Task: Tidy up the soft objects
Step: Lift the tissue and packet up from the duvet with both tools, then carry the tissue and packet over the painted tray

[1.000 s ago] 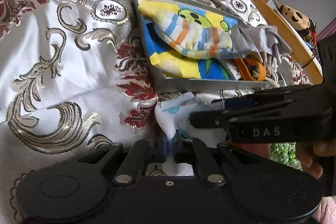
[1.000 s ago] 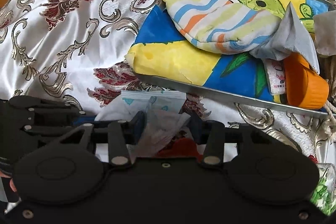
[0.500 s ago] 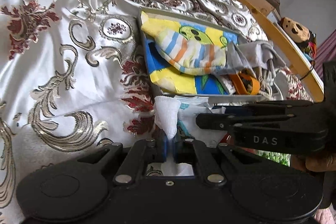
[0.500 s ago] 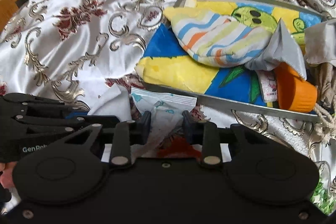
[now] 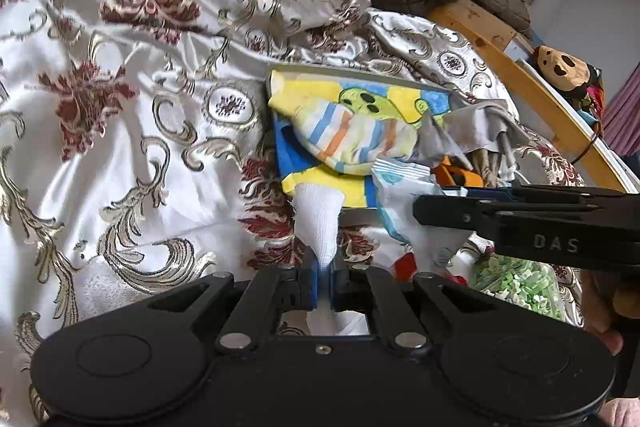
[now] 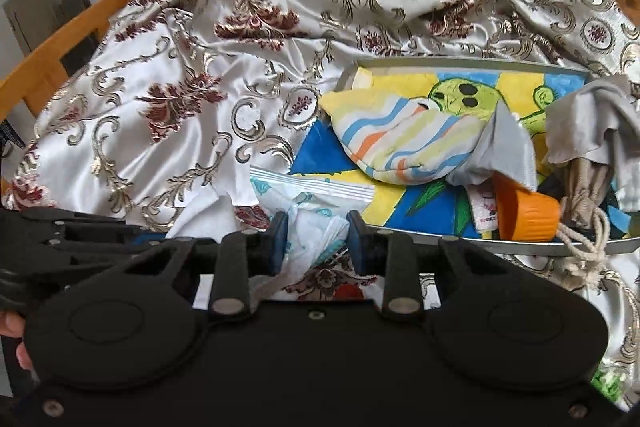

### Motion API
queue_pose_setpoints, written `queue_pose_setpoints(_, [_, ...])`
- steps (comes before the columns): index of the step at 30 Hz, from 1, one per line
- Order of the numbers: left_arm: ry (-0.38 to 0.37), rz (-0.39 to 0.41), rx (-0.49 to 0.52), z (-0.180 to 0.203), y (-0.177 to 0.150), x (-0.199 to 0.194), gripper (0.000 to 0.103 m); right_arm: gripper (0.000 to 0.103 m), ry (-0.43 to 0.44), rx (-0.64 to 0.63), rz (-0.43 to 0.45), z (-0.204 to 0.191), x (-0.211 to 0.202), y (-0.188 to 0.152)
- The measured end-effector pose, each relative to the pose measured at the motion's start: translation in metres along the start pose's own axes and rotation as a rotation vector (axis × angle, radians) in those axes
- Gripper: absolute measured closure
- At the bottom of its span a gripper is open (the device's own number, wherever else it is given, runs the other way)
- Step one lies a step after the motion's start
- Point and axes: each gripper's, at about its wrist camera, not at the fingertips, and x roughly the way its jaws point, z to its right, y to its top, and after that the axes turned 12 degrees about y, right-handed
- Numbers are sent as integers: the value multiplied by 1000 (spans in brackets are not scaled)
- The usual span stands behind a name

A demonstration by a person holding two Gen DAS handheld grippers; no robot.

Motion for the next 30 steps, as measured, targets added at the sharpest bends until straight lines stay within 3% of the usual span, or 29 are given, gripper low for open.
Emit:
queue_pose_setpoints(10, [23, 86, 83, 46, -5, -50, 99, 80, 13, -39, 66, 11, -102, -24])
queue_pose_setpoints(15, [0, 152, 110, 75, -15, -75, 99, 80, 1, -41, 99, 28, -154, -46])
queue_pose_setpoints(23, [3, 230, 114, 118, -43, -104, 99, 80, -22, -30, 180, 62, -234, -97])
queue_pose_setpoints(30, [34, 279, 100, 145, -62, -113, 99, 80, -57, -20, 281, 88, -279, -140])
